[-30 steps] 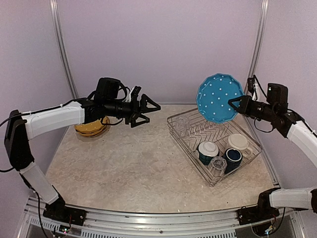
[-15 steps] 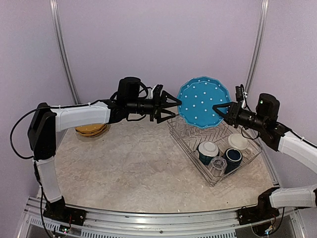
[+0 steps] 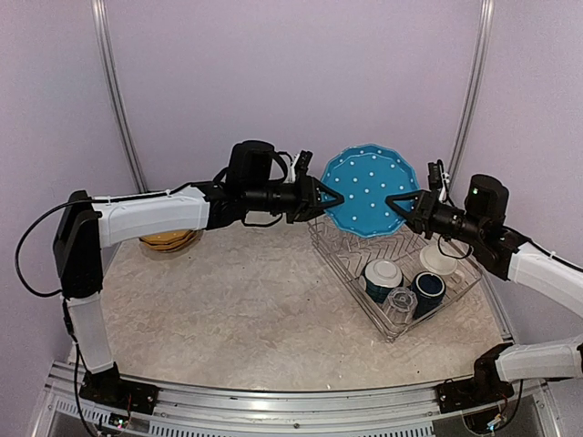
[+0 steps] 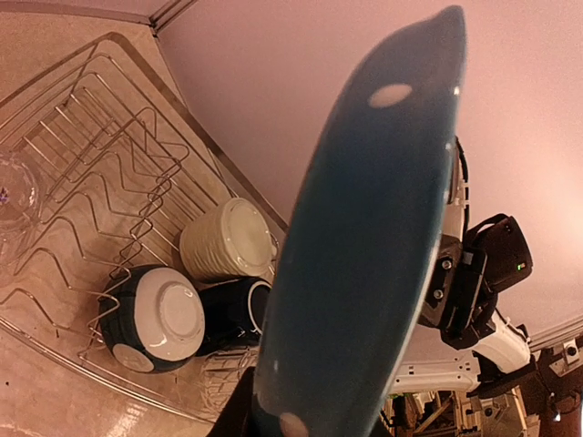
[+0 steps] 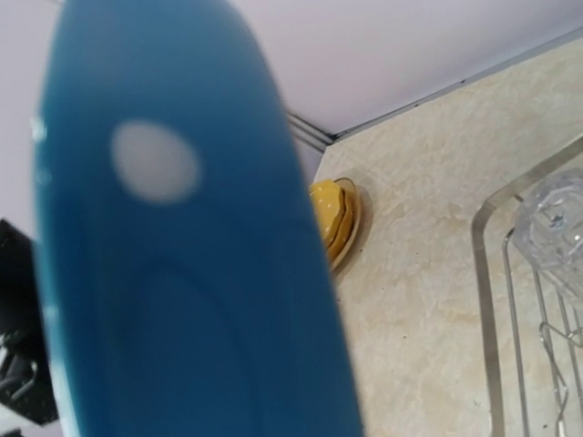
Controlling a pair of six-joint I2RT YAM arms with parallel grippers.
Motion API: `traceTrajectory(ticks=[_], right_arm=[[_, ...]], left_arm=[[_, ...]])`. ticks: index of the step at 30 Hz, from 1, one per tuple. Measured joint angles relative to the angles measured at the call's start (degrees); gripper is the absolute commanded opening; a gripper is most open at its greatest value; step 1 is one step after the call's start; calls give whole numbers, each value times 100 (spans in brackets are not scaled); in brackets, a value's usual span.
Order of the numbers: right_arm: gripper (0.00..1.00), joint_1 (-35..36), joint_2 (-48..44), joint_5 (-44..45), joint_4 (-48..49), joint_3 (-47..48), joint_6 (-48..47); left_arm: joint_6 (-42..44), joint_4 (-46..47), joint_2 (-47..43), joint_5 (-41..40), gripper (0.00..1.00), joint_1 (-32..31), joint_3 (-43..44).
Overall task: Unload the mixed dishes from the dish rack
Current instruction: Pass from the right arm to the left, then place the plate on the plate.
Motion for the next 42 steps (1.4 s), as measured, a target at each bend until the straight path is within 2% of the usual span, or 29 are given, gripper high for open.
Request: traceTrajectory(ticks=[3, 6, 7, 9, 11, 13, 14, 19, 23, 28, 32, 34, 37, 42], right_arm=[[0, 11, 4, 46, 42, -17, 195], [0, 33, 4, 52, 151, -17, 247], [4, 39, 4, 57, 168, -17, 249], [36, 48, 4, 81, 173, -22, 243], [73, 63, 4, 101, 184, -26, 203], [95, 103, -13, 197, 199, -24, 0], [99, 107, -48, 256, 160, -9, -125], [100, 107, -105, 638, -284, 238, -741], [100, 107, -227, 944, -640, 413, -1152], [100, 101, -452, 1327, -1147, 603, -1602], [100, 90, -662, 1659, -1558, 715, -1943], [100, 76, -750, 1847, -1770, 772, -2114], [100, 61, -844, 2103, -2065, 835, -2330], [100, 50, -1021, 2463, -2446, 883, -2597]], left_arm=[[66, -15, -31, 4, 1, -7, 11], [83, 2, -81, 26, 0, 7, 20], [83, -2, -94, 24, 0, 7, 20], [79, -24, -107, 22, 0, 22, 20], [48, -72, -125, 52, 0, 48, 20], [-15, -240, -192, 13, 0, 74, -39], [-48, -337, -240, 0, 0, 118, -131], [-125, -890, -614, -107, 0, 546, -776], [-157, -1550, -1178, -227, 0, 1220, -1355], [-83, -2430, -2157, -400, 0, 2468, -1801], [83, -3202, -2824, -468, 0, 3884, -1790], [166, -3458, -2911, -544, 0, 4570, -1746], [343, -3845, -2844, -584, 0, 5276, -1641], [612, -4288, -2345, -625, 0, 5840, -1460]])
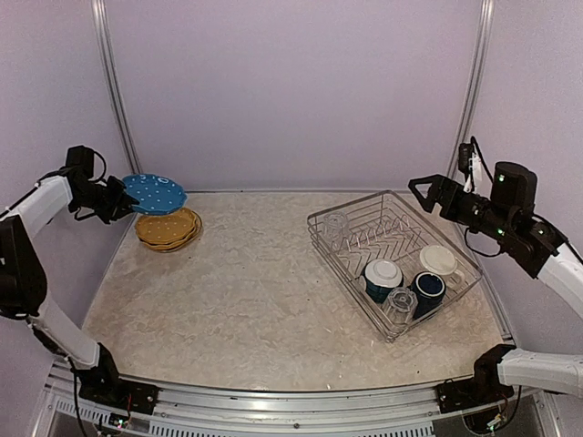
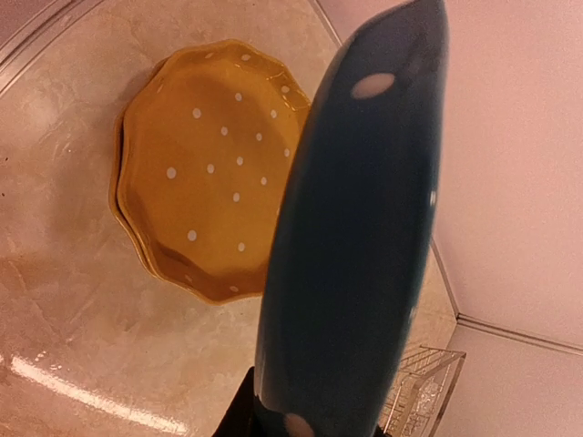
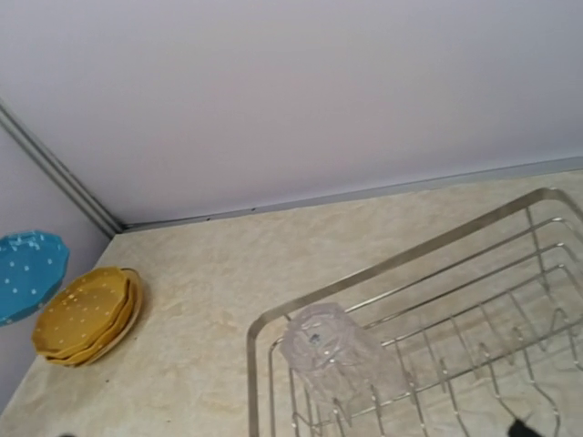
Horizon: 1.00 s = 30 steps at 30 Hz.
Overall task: Unload the mixed dishes from the dish rack
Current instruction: Place the plate on the plate.
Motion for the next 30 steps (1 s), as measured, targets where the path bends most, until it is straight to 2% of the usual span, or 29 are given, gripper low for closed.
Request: traceTrajectory(ticks=[11, 19, 23, 26, 30], right_arm=[[100, -2, -136, 168, -223, 4, -83], [100, -4, -216, 227, -254, 4, -81], [100, -4, -205, 221, -247, 4, -59], [100, -7, -170, 184, -245, 4, -28], [100, -9, -155, 162, -249, 7, -15]], left_arm=[[164, -111, 1679, -42, 0, 94, 721], [170, 11, 1950, -11, 2, 105, 748], [170, 125, 1987, 22, 33, 105, 728], [197, 297, 1993, 66, 52, 105, 645], [297, 348, 1947, -28, 71, 116, 479]])
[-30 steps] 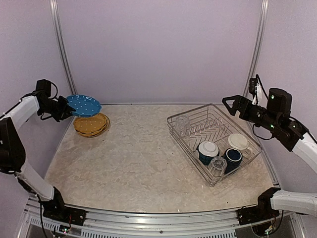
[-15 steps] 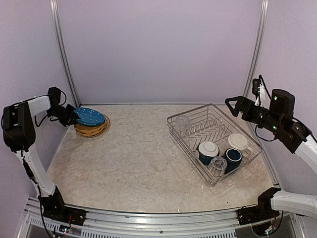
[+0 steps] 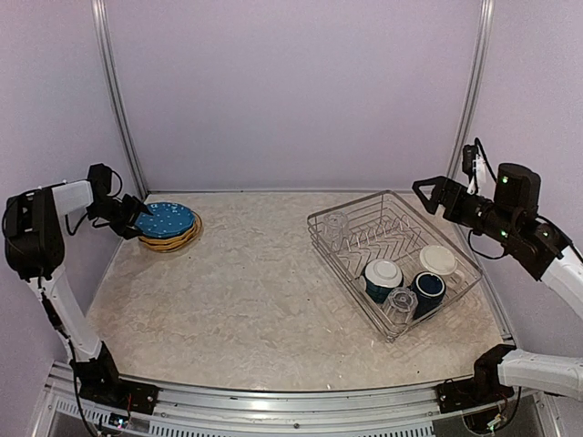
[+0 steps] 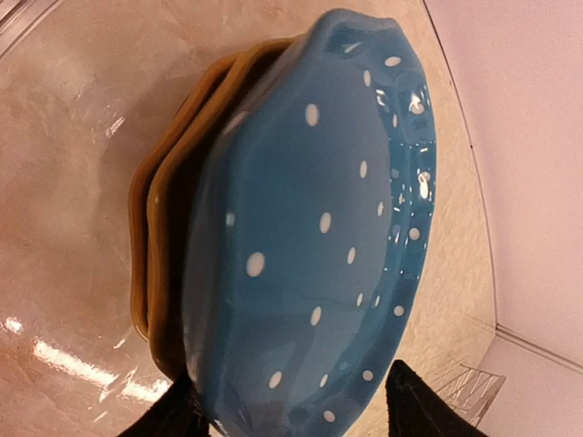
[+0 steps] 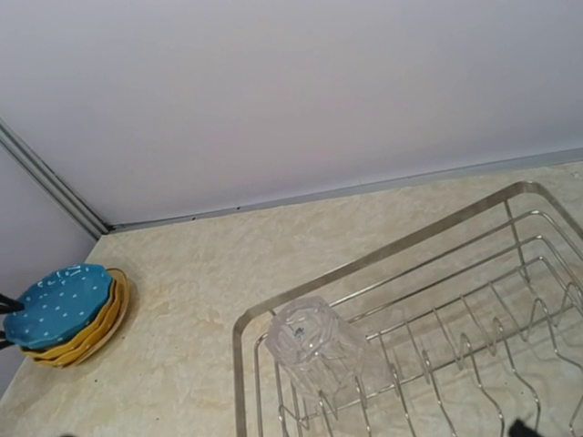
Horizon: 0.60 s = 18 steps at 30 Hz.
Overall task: Unload the mixed dishes from the dish rack
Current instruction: Place the plate on the plate.
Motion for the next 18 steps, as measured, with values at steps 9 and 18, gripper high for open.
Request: traceTrajectory(ticks=[9, 18], right_arm=[[100, -2, 11, 2, 0, 90, 0], [100, -2, 492, 11, -223, 348, -205]], left_arm=[[295, -199, -715, -385, 97, -22, -168], [560, -715, -2002, -461, 99, -461, -334]])
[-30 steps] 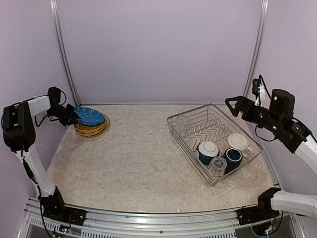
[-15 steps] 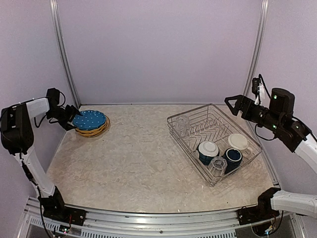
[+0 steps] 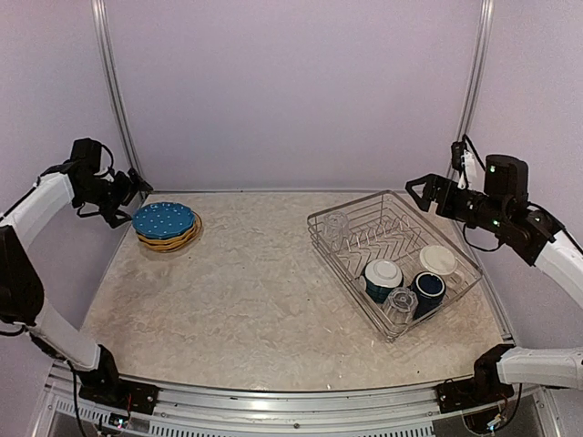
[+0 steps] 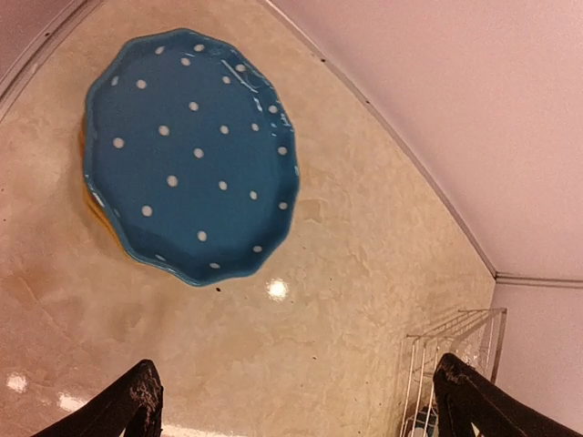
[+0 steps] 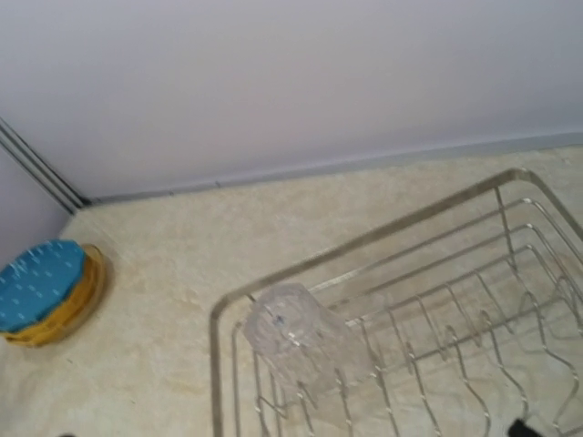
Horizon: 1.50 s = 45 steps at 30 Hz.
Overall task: Unload the mixed dishes from the dish rack
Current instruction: Place the plate on the plate, then grab the cup from the dish rack.
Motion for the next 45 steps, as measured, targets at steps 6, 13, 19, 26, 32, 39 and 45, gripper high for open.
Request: traceTrajectory(ticks=[6, 13, 19, 26, 32, 39, 45], right_arm=[[100, 0, 509, -7, -616, 538, -391], [100, 37, 1401, -251, -1598, 857, -785], [100, 319, 1958, -264, -1849, 855, -826], [100, 605, 3099, -160, -1639, 1353, -844], [99, 872, 4363, 195, -1440, 2509, -979], [92, 1058, 5331, 678, -1388, 3440, -1113], [92, 1132, 5812, 769, -1419, 3834, -1147]], left_arm=[[94, 448, -922, -7, 99, -1580, -28], [662, 1032, -935, 37, 99, -3023, 20], [1104, 1191, -918, 326, 99, -3195, -87], [1447, 1104, -909, 621, 99, -3303, -120], [1600, 894, -776, 756, 99, -3305, -42], [1668, 804, -776, 756, 99, -3305, -42], [1670, 804, -778, 813, 99, -3305, -42]])
